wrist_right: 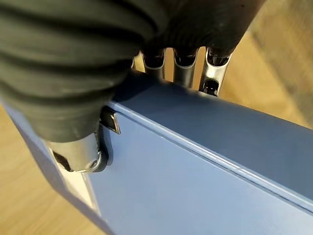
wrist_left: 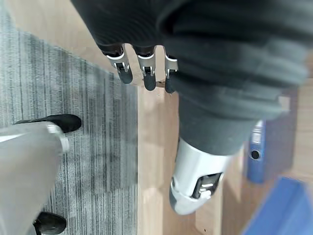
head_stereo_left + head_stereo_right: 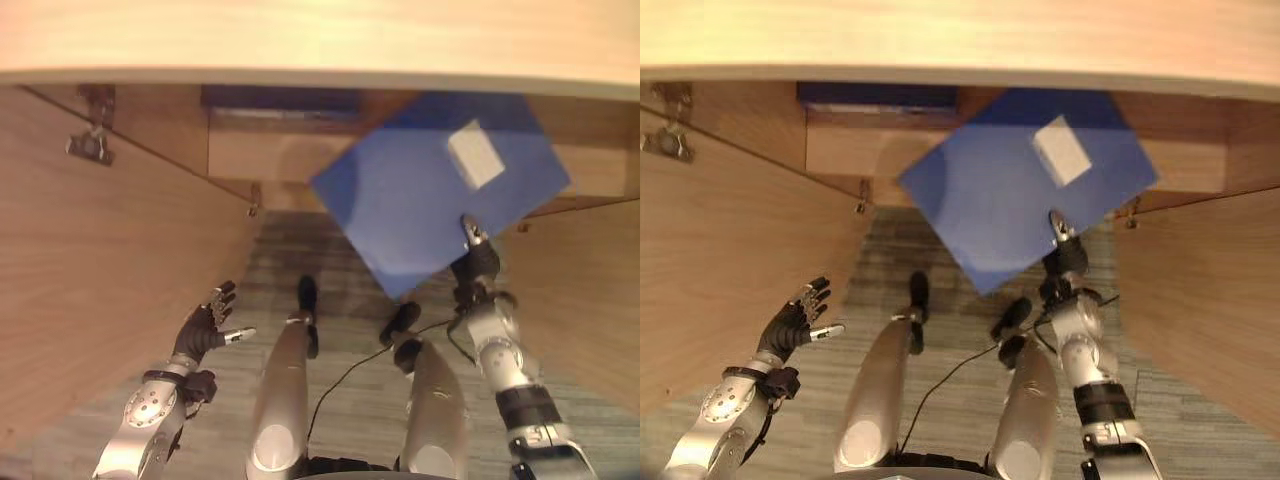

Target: Put the empty folder in the office cabinet

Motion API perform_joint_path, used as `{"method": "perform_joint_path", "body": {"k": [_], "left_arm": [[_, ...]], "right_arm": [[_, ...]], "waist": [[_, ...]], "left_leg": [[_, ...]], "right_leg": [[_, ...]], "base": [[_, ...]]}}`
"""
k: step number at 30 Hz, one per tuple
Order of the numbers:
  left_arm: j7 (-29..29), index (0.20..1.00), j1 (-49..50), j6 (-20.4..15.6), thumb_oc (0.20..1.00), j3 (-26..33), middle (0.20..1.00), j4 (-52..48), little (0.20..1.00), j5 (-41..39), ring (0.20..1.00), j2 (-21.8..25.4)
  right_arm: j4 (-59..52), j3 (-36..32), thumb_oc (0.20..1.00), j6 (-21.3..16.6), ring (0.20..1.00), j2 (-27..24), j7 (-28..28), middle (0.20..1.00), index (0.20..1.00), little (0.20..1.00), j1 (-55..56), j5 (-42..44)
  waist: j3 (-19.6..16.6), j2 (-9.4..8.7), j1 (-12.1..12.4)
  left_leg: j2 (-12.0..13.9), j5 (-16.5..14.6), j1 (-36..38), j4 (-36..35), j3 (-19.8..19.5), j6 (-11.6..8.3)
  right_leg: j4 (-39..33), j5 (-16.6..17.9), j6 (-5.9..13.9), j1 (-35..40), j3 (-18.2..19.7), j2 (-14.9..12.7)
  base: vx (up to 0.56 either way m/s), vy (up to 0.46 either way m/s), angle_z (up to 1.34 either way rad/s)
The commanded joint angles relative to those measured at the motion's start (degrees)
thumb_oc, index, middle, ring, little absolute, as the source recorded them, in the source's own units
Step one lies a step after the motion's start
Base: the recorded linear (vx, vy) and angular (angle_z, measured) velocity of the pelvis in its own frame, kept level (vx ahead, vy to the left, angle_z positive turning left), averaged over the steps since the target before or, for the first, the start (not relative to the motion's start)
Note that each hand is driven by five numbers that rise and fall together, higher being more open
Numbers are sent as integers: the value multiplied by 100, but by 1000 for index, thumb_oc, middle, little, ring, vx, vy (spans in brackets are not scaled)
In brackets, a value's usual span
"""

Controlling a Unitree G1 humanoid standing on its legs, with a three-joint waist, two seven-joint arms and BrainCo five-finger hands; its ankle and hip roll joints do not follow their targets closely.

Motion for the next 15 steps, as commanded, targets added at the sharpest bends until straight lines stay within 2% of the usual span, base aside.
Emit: {"method": "perform_joint_path", "body": {"k": [1, 3, 4, 5, 7, 11, 15], "left_arm": [[145, 1000, 261, -224, 1000, -99, 1000, -409, 1000, 105, 1000, 148], [255, 1000, 217, -208, 1000, -82, 1000, -467, 1000, 41, 1000, 141], [258, 1000, 212, -206, 1000, -85, 1000, -470, 1000, 39, 1000, 148], [366, 1000, 232, -215, 1000, -75, 1000, -487, 1000, -33, 1000, 162], [443, 1000, 241, -204, 1000, -95, 1000, -471, 1000, -80, 1000, 182], [611, 1000, 200, -163, 1000, -251, 1000, -411, 1000, -166, 1000, 302], [724, 1000, 40, -90, 1000, -448, 1000, -314, 1000, -221, 1000, 476]], "right_arm": [[-580, -60, 200, -516, 200, -95, -85, 200, 200, 200, 261, 210], [-756, -334, 200, -628, 200, 65, -102, 200, 200, 200, 201, 576], [-754, -342, 200, -629, 200, 64, -94, 200, 200, 200, 201, 590], [-662, -600, 200, -930, 200, 168, -212, 200, 200, 200, -74, 1080], [-534, -834, 200, -1127, 200, 100, -322, 200, 200, 200, -438, 1349], [552, -1243, 200, -1619, 200, -378, -820, 200, 200, 200, -1717, 1974], [2166, -1383, 200, -1766, 200, -1096, -1263, 200, 200, 200, -2990, 2433]], "waist": [[-448, -52, -84], [-484, -1, -101], [-502, -6, -100], [-568, 47, -59], [-606, 64, -17], [-667, 95, 127], [-671, 122, 231]], "left_leg": [[-135, -704, -282, 658, -55, 160], [-150, -818, -637, 994, -129, 177], [-155, -830, -676, 1023, -134, 176], [-199, -853, -937, 1128, -168, 178], [-233, -878, -1048, 1191, -185, 189], [-247, -948, -1200, 1340, -193, 173], [-213, -1034, -1249, 1476, -191, 160]], "right_leg": [[61, -223, 369, 25, 531, -70], [452, -493, 251, -307, 600, -165], [488, -515, 248, -346, 604, -177], [736, -638, 211, -631, 678, -259], [843, -680, 200, -765, 725, -286], [1038, -733, 192, -948, 838, -306], [1154, -819, 191, -991, 905, -275]], "base": [[23, -44, 16], [27, -45, 12], [11, -49, 6], [-2, -20, 6], [-12, -18, 8], [-12, -5, 4], [0, 0, 0]]}}
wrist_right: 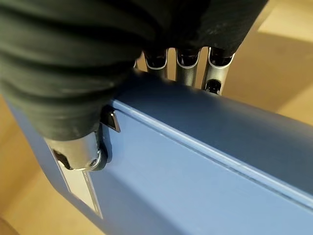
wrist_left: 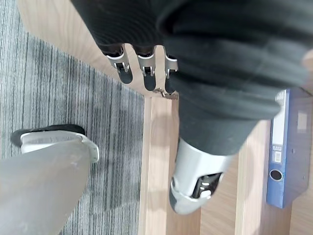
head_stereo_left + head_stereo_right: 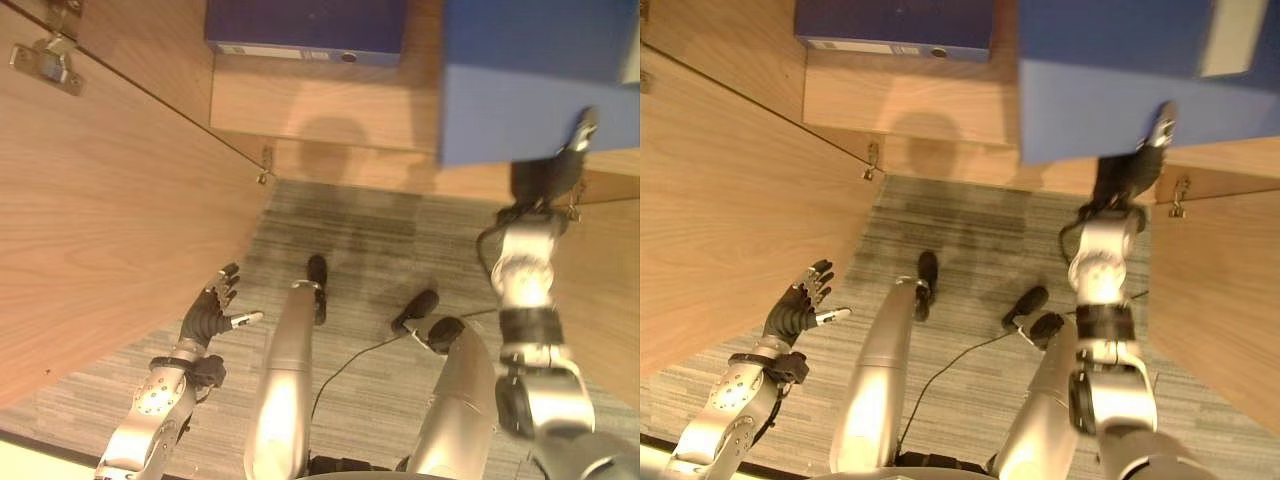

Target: Put the empty folder in the office cabinet

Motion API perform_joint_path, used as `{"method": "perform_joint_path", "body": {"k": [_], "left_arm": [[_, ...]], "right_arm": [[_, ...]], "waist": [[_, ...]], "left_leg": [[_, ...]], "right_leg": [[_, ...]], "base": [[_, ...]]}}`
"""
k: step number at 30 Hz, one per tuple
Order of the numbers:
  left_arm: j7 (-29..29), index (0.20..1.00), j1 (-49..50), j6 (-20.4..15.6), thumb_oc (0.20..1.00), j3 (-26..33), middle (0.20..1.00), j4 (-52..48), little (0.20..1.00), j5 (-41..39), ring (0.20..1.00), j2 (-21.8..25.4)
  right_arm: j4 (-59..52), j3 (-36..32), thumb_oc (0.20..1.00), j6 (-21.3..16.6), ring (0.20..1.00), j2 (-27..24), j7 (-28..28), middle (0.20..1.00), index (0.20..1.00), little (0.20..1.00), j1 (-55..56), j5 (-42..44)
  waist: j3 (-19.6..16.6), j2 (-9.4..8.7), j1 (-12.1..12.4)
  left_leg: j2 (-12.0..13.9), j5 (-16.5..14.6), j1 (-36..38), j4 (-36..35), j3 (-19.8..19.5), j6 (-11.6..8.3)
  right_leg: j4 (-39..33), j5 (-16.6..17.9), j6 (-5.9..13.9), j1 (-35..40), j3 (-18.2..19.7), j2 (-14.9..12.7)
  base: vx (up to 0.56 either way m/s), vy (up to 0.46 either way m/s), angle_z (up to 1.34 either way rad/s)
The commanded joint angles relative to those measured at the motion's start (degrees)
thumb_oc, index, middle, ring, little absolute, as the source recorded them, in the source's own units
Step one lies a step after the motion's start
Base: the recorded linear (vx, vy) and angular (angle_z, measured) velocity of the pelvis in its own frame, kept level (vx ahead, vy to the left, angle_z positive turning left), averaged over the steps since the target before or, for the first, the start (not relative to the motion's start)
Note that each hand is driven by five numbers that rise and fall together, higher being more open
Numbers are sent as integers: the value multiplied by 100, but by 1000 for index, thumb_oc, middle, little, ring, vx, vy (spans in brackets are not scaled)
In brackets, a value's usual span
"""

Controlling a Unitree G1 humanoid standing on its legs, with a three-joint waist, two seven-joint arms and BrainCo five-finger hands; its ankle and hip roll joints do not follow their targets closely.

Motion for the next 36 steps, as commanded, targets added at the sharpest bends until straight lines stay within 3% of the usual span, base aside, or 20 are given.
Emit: {"method": "perform_joint_path", "body": {"k": [1, 11, 14, 18, 36], "left_arm": [[129, 1000, 156, -115, 1000, -210, 1000, -128, 1000, -165, 1000, 272], [183, 1000, 37, -68, 1000, -348, 1000, -94, 1000, -227, 1000, 528], [201, 1000, 64, -33, 1000, -399, 1000, 30, 1000, -221, 1000, 714], [150, 1000, 163, 6, 1000, -437, 1000, 88, 1000, -237, 1000, 850], [-80, 1000, 277, 43, 1000, -508, 1000, 218, 1000, -218, 1000, 1125]], "right_arm": [[323, 114, 200, -336, 200, -728, -278, 200, 200, 200, 42, 264], [2299, 362, 200, 63, 200, -1528, -659, 200, 200, 200, -1119, 444], [3212, 897, 200, 431, 200, -2055, -816, 200, 200, 200, -2025, 398], [3756, 1433, 200, 802, 200, -2404, -826, 200, 200, 200, -2658, 296], [4029, 2059, 200, 954, 200, -2762, -304, 200, 200, 200, -3388, 699]], "waist": [[-261, 107, 46], [-260, 55, 133], [-298, 10, 214], [-337, -6, 287], [-447, 64, 494]], "left_leg": [[-123, -562, 224, -14, -32, 92], [-80, -491, 521, -389, -29, 30], [-70, -486, 557, -420, -41, 2], [-57, -515, 534, -347, -68, -2], [-55, -457, 556, -478, -147, -45]], "right_leg": [[-370, -220, 347, 369, 623, 195], [-675, -176, 403, 664, 475, 307], [-711, -162, 411, 715, 451, 350], [-647, -212, 403, 704, 462, 349], [-580, -343, 453, 740, 366, 331]], "base": [[0, 0, 0], [0, -3, 0], [-3, -39, 7], [4, -17, 3], [6, -8, 1]]}}
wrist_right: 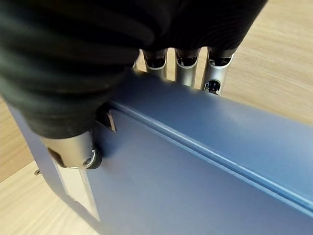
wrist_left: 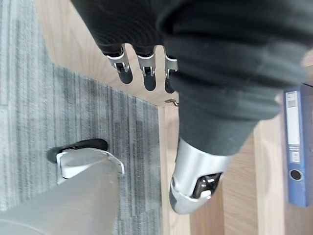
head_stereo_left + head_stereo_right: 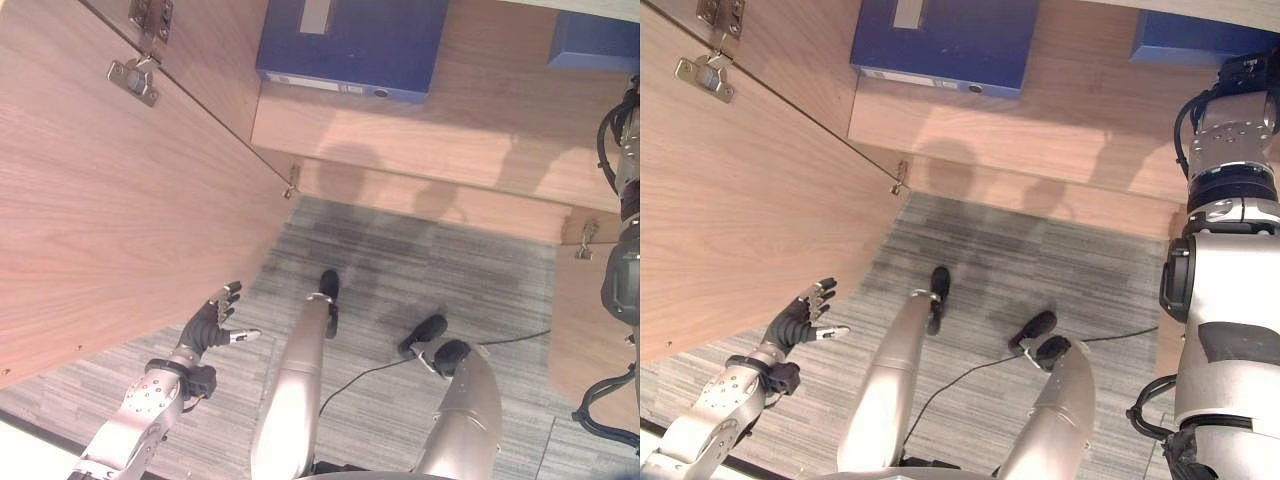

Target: Put the empty folder in the office cabinet

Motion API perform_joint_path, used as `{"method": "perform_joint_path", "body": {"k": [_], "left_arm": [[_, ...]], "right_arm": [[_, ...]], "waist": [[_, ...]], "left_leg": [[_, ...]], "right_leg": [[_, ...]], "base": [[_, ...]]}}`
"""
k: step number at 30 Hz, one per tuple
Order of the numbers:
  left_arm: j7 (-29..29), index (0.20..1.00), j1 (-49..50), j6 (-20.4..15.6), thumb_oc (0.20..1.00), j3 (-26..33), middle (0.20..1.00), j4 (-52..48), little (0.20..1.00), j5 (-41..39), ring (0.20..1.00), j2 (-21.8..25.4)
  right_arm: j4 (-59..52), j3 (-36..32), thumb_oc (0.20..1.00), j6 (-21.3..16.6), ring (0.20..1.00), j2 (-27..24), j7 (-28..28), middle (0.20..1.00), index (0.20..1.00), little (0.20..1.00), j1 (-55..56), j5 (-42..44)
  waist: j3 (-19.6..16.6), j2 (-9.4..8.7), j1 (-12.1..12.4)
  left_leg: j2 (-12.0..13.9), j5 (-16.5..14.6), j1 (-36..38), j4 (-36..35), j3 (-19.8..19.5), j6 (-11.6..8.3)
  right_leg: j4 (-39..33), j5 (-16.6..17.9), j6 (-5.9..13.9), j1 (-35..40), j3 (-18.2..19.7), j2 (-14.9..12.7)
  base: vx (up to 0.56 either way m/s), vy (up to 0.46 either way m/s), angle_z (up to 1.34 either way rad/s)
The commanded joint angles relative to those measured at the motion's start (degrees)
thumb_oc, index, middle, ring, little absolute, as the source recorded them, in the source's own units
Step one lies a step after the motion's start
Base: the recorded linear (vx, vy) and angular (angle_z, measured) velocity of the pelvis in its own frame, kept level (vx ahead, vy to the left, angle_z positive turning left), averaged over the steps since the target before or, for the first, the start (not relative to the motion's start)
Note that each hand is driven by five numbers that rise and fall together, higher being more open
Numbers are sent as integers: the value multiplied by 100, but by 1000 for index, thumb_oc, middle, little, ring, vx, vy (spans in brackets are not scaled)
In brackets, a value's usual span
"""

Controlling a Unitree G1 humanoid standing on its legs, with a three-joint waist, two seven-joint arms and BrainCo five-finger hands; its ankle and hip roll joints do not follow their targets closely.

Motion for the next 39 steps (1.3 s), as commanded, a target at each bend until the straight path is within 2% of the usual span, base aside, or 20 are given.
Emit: {"method": "perform_joint_path", "body": {"k": [1, 2, 9, 12, 15, 17, 18, 22, 23, 28, 33, 37, 39], "left_arm": [[-62, 1000, 302, -149, 1000, -78, 1000, -73, 1000, -40, 1000, 237], [-78, 1000, 279, -141, 1000, -92, 1000, -60, 1000, -23, 1000, 274], [-109, 1000, 235, -90, 1000, -134, 1000, -32, 1000, -87, 1000, 319], [-135, 1000, 244, -52, 1000, -123, 1000, -38, 1000, -69, 1000, 335], [-229, 1000, 241, -54, 1000, -87, 1000, -17, 1000, -24, 1000, 408], [-333, 1000, 243, -56, 1000, -25, 1000, -20, 1000, 56, 1000, 505], [-336, 1000, 249, -55, 1000, -22, 1000, -24, 1000, 57, 1000, 495], [-468, 1000, 361, -37, 1000, 137, 1000, -119, 1000, 155, 1000, 622], [-554, 1000, 434, -24, 1000, 201, 1000, -158, 1000, 204, 1000, 675], [-718, 1000, 492, 14, 1000, 331, 1000, -313, 1000, 290, 1000, 768], [-813, 1000, 547, 19, 1000, 451, 1000, -377, 1000, 296, 1000, 798], [-878, 1000, 482, -46, 1000, 515, 1000, -374, 1000, 279, 1000, 780], [-919, 1000, 487, -87, 1000, 532, 1000, -352, 1000, 265, 1000, 783]], "right_arm": [[-137, 449, 200, -109, 200, -524, 434, 200, 200, 200, -357, 2], [-63, 501, 1000, -55, 1000, -533, 464, 1000, 1000, 1000, -369, 26], [434, 579, 1000, 313, 1000, -458, 497, 1000, 1000, 1000, -378, -151], [711, 666, 1000, 645, 1000, -404, 509, 1000, 1000, 1000, -309, -423], [1141, 1120, 1000, 1385, 1000, -412, 734, 1000, 1000, 1000, -272, -1429], [1381, 1667, 1000, 1880, 1000, -457, 1128, 1000, 1000, 1000, -260, -2534], [1403, 1679, 1000, 1891, 1000, -463, 1157, 1000, 1000, 1000, -281, -2564], [1498, 2342, 1000, 2173, 1000, -567, 1657, 1000, 1000, 1000, -250, -3826], [1626, 2670, 1000, 2288, 1000, -603, 1911, 1000, 1000, 1000, -202, -4515], [1435, 3132, 1000, 2378, 1000, -525, 2437, 1000, 1000, 1000, 163, -5466], [1267, 3475, 1000, 2338, 1000, -430, 2752, 1000, 1000, 1000, 327, -5996], [563, 3519, 1000, 2227, 1000, -325, 2961, 1000, 1000, 1000, 719, -5759], [500, 3727, 1000, 2208, 1000, -333, 3094, 1000, 1000, 1000, 714, -6018]], "waist": [[-320, 13, 200], [-324, 10, 207], [-304, 40, 247], [-277, 53, 257], [-250, 41, 256], [-205, 16, 229], [-206, 24, 225], [-170, 7, 214], [-153, 2, 211], [-105, 2, 192], [-71, -4, 185], [-33, -38, 128], [-27, -60, 133]], "left_leg": [[40, -617, 152, -13, -56, -5], [41, -608, 148, -15, -56, -8], [38, -602, 146, -23, -51, 4], [34, -604, 137, -22, -45, 14], [38, -588, 119, -27, -31, 22], [55, -559, 101, -46, -20, 28], [55, -557, 102, -50, -18, 29], [63, -511, 121, -108, -5, 25], [62, -483, 143, -160, -15, 26], [70, -406, 272, -350, 3, 21], [80, -321, 409, -555, 35, -5], [122, -140, 695, -985, 107, -46], [145, -40, 826, -1191, 121, -76]], "right_leg": [[-352, -374, 394, 315, 523, 303], [-350, -377, 397, 308, 515, 296], [-329, -383, 392, 303, 504, 270], [-326, -361, 393, 284, 506, 268], [-330, -336, 378, 257, 510, 265], [-361, -305, 366, 239, 508, 271], [-364, -303, 366, 239, 509, 272], [-403, -264, 358, 250, 495, 283], [-436, -232, 363, 260, 482, 291], [-598, -124, 407, 364, 401, 301], [-777, -5, 457, 474, 344, 321], [-1143, 226, 551, 680, 241, 386], [-1333, 329, 582, 796, 207, 405]], "base": [[0, 0, 0], [0, 0, 0], [0, 0, 0], [0, 0, 0], [0, 0, 0], [0, 0, 0], [0, 0, 0], [0, 0, 0], [0, 0, 0], [0, 0, 0], [0, 0, 0], [-12, 5, -3], [-24, -5, -9]]}}
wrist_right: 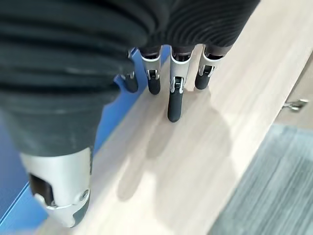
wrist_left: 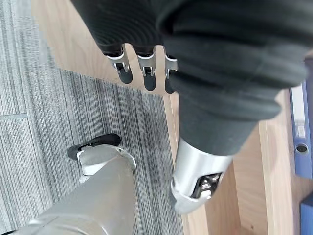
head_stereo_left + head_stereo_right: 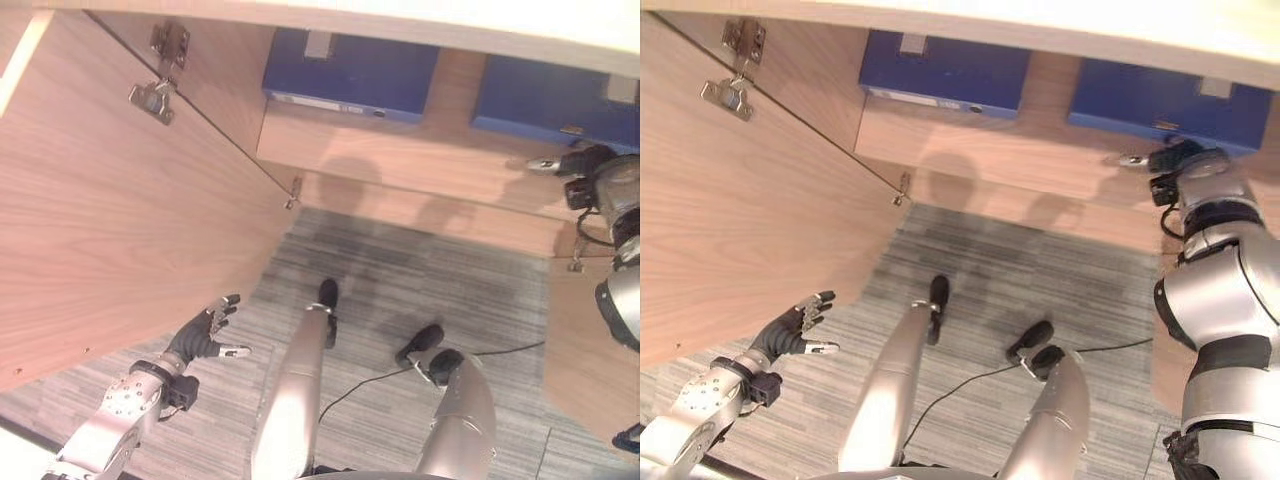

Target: Put the empty folder in the office cabinet

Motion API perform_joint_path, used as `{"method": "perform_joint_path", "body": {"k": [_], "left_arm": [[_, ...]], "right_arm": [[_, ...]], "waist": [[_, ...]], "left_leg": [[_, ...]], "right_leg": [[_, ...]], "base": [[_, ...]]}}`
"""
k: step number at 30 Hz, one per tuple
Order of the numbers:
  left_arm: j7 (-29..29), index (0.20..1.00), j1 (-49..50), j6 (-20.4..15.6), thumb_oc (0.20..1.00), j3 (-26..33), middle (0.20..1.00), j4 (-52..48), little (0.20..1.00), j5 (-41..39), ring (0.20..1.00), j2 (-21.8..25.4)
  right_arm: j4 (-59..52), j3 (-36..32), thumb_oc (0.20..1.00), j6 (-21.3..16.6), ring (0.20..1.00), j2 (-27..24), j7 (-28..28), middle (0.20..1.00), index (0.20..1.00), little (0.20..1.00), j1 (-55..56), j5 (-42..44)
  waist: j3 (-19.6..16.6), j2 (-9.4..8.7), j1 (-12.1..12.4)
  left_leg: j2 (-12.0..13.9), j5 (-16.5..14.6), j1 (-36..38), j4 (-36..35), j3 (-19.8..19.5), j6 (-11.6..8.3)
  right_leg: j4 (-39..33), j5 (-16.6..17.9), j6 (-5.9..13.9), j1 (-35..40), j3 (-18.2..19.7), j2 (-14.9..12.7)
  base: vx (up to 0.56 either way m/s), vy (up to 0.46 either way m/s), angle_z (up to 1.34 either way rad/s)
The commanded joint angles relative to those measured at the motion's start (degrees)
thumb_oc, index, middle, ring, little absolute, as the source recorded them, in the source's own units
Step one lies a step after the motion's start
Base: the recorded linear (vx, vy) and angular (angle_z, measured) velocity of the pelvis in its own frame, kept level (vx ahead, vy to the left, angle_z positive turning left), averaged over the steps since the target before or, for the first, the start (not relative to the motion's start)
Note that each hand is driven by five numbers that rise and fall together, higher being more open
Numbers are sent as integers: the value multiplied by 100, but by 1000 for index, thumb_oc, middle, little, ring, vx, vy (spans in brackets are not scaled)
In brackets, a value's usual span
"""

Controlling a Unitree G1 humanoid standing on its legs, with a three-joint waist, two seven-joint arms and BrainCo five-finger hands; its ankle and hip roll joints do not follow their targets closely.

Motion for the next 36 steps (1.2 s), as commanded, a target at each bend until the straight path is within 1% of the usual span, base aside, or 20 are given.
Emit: {"method": "perform_joint_path", "body": {"k": [1, 3, 5, 6, 11, 13, 14, 15, 17, 19, 21, 22, 23, 26, 28, 30, 32, 33, 35, 36], "left_arm": [[-76, 1000, 298, -204, 1000, 439, 1000, -379, 1000, 68, 1000, 194], [-86, 1000, 287, -196, 1000, 470, 1000, -395, 1000, 96, 1000, 220], [-62, 1000, 252, -185, 1000, 573, 1000, -489, 1000, 129, 1000, 182], [-62, 1000, 263, -182, 1000, 579, 1000, -495, 1000, 129, 1000, 183], [-123, 1000, 129, -131, 1000, 738, 1000, -554, 1000, 157, 1000, 164], [-152, 1000, 17, -108, 1000, 726, 1000, -559, 1000, 202, 1000, 133], [-160, 1000, -110, -55, 1000, 721, 1000, -482, 1000, 226, 1000, 91], [-160, 1000, -113, -58, 1000, 714, 1000, -472, 1000, 227, 1000, 98], [-188, 1000, -273, -13, 1000, 540, 1000, -122, 1000, 306, 1000, -19], [-178, 1000, -376, 56, 1000, 426, 1000, 363, 1000, 614, 1000, -101], [-79, 1000, -419, 176, 1000, 329, 1000, 1350, 1000, 767, 1000, -440], [-12, 1000, -484, 318, 1000, 295, 1000, 2328, 1000, 897, 1000, -743], [-7, 1000, -533, 263, 1000, 242, 1000, 2417, 1000, 904, 1000, -746], [208, 1000, -914, 314, 1000, 235, 1000, 4817, 1000, 1518, 1000, -1522], [397, 1000, -1162, 238, 1000, 410, 1000, 6268, 1000, 1542, 1000, -2070], [433, 1000, -1249, 265, 1000, 798, 1000, 7284, 1000, 1170, 1000, -2421], [422, 1000, -1245, 242, 1000, 1139, 1000, 7859, 1000, 893, 1000, -2640], [364, 1000, -1206, 260, 1000, 1254, 1000, 8003, 1000, 789, 1000, -2729], [240, 1000, -1130, 260, 1000, 1407, 1000, 8176, 1000, 553, 1000, -2910], [199, 1000, -1124, 258, 1000, 1420, 1000, 8232, 1000, 490, 1000, -2995]], "right_arm": [[96, 344, 1000, -89, 1000, -58, 400, 1000, 1000, 1000, -16, -391], [232, 804, 1000, -50, 1000, 7, 579, 1000, 1000, 1000, 8, -1347], [-51, 1081, 1000, -61, 1000, 168, 606, 1000, 1000, 1000, 204, -2008], [-59, 1076, 1000, -57, 1000, 170, 607, 1000, 1000, 1000, 212, -2016], [-247, 977, 1000, -39, 1000, 515, 766, 1000, 1000, 1000, 845, -2614], [-221, 884, 1000, -23, 1000, 728, 782, 1000, 1000, 1000, 1128, -2863], [-259, 826, 1000, 13, 1000, 990, 826, 1000, 1000, 1000, 1365, -3044], [-260, 817, 1000, 15, 1000, 996, 822, 1000, 1000, 1000, 1376, -3050], [-317, 643, 1000, 33, 1000, 1335, 797, 1000, 1000, 1000, 1674, -3073], [-231, 247, 1000, 66, 1000, 1644, 660, 1000, 1000, 1000, 1970, -2864], [0, -289, 1000, 68, 1000, 1979, 381, 1000, 1000, 1000, 2235, -2527], [194, -652, 1000, 71, 1000, 2268, 91, 1000, 1000, 1000, 2541, -2414], [200, -663, 1000, 62, 1000, 2278, 64, 1000, 1000, 1000, 2565, -2407], [379, -1533, 1000, -97, 1000, 2587, -424, 1000, 1000, 1000, 3301, -1967], [510, -1962, 1000, -250, 1000, 2649, -710, 1000, 1000, 1000, 3732, -1707], [657, -2404, 1000, -296, 1000, 2651, -862, 1000, 1000, 1000, 4210, -1470], [723, -2587, 1000, -349, 1000, 2733, -900, 1000, 1000, 1000, 4583, -1366], [752, -2643, 1000, -364, 1000, 2760, -910, 1000, 1000, 1000, 4725, -1356], [817, -2707, 1000, -376, 1000, 2799, -940, 1000, 1000, 1000, 4943, -1363], [820, -2705, 1000, -381, 1000, 2818, -917, 1000, 1000, 1000, 4998, -1363]], "waist": [[213, -2, 158], [214, -37, 132], [184, -80, 94], [192, -76, 92], [83, -107, 91], [53, -105, 91], [10, -130, 64], [19, -130, 70], [-56, -165, 35], [-158, -188, 8], [-277, -239, -20], [-403, -260, -59], [-391, -257, -32], [-638, -286, -145], [-748, -277, -191], [-893, -283, -281], [-1001, -305, -347], [-1035, -316, -367], [-1037, -338, -353], [-1033, -353, -345]], "left_leg": [[142, -282, 356, -508, 94, -31], [155, -156, 571, -801, 107, -70], [156, 36, 926, -1268, 107, -117], [157, 57, 961, -1307, 107, -119], [158, 432, 1776, -2237, 134, -199], [151, 566, 2023, -2492, 161, -239], [189, 677, 2238, -2694, 192, -273], [193, 690, 2269, -2720, 193, -277], [278, 820, 2537, -2972, 235, -338], [372, 930, 2830, -3217, 275, -388], [477, 1026, 3111, -3418, 344, -433], [560, 1065, 3343, -3549, 391, -439], [569, 1075, 3397, -3586, 406, -446], [709, 1114, 3738, -3642, 495, -494], [781, 1103, 3964, -3644, 541, -534], [856, 1175, 4115, -3633, 587, -594], [926, 1199, 4198, -3520, 569, -625], [941, 1103, 4221, -3385, 575, -612], [880, 698, 4205, -2667, 394, -560], [793, 546, 4206, -2354, 274, -529]], "right_leg": [[-689, 127, 521, 406, 313, 221], [-999, 262, 557, 618, 247, 268], [-1480, 458, 615, 953, 183, 383], [-1516, 477, 615, 988, 174, 394], [-2408, 821, 718, 1753, 16, 659], [-2688, 915, 742, 1989, -45, 744], [-2924, 970, 747, 2190, -62, 850], [-2952, 982, 745, 2220, -66, 862], [-3250, 1046, 741, 2472, -86, 1013], [-3530, 1083, 714, 2735, -55, 1159], [-3819, 1110, 692, 3008, -13, 1327], [-3973, 1125, 673, 3206, 17, 1437], [-4007, 1136, 670, 3250, 24, 1455], [-4224, 1106, 645, 3582, 42, 1577], [-4359, 1047, 602, 3831, 30, 1676], [-4507, 1005, 566, 4025, 0, 1783], [-4637, 990, 538, 4200, 4, 1872], [-4672, 992, 516, 4250, 40, 1915], [-4698, 996, 467, 4349, 173, 1950], [-4709, 1004, 450, 4381, 239, 1941]], "base": [[-21, -17, -7], [-10, -28, -3], [12, -49, -5], [21, -55, -5], [44, -44, -6], [51, -63, -12], [44, -68, -12], [35, -80, -11], [39, -95, -13], [64, -99, -12], [71, -114, -25], [74, -96, -29], [104, -92, -23], [90, -81, -25], [81, -77, -7], [90, -60, -7], [63, -46, -7], [24, -40, -8], [-21, -9, -12], [-109, 59, -19]]}}
